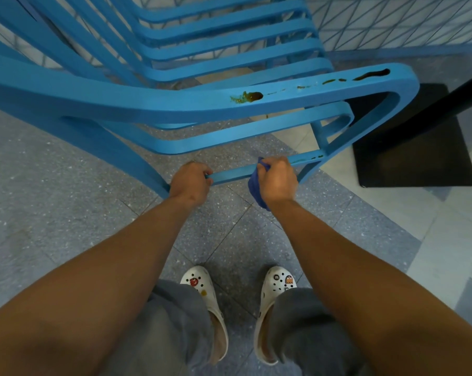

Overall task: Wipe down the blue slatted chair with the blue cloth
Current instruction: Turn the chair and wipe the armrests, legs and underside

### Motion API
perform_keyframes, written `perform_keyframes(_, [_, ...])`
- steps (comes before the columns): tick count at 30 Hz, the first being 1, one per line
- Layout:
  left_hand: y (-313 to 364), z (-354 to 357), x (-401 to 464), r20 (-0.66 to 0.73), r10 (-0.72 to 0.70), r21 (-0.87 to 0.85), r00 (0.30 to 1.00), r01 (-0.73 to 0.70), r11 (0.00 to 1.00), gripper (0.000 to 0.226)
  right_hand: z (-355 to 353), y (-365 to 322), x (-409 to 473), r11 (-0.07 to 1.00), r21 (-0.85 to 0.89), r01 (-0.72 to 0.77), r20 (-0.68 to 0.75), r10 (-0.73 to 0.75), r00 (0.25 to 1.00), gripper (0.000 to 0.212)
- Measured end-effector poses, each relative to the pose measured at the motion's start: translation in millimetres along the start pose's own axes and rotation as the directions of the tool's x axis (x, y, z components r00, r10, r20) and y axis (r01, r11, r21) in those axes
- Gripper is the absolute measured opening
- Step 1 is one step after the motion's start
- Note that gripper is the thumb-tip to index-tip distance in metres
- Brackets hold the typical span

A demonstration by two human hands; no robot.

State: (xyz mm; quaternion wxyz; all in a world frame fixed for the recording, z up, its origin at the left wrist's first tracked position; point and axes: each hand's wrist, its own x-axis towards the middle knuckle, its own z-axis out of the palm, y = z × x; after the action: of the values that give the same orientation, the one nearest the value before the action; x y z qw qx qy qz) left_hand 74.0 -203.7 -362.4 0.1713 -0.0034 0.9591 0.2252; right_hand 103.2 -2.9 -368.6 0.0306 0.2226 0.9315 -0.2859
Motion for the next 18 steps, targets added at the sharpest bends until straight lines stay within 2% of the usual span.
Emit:
perform_keyframes(6, [0.2, 0.2, -0.3, 0.000, 0.014, 0.015, 1.000, -0.014, 1.000, 0.024, -12.4, 2.3, 8.1, 0.982, -0.101, 0.161, 0.128, -0.148, 0.981, 0.029])
perform_keyframes(11, [0.9, -0.2, -1.2, 0.008, 0.034, 0.023, 0.999, -0.035, 0.999, 0.023, -34.3, 27.1, 26.1, 0.995, -0.080, 0.053, 0.027, -0.051, 0.998, 0.025])
perform_keyframes(15, [1.7, -1.5, -1.2, 0.034, 0.040, 0.035, 0.999, -0.041, 0.999, 0.023, -26.1, 25.4, 24.5, 0.996, 0.042, -0.082, -0.059, 0.084, 0.995, 0.024])
perform_keyframes(18, [3.0, -2.5, -1.4, 0.040, 0.046, 0.037, 0.998, -0.048, 0.998, 0.022, -16.1, 19.2, 18.2, 0.987, 0.107, -0.119, -0.091, 0.129, 0.987, 0.022])
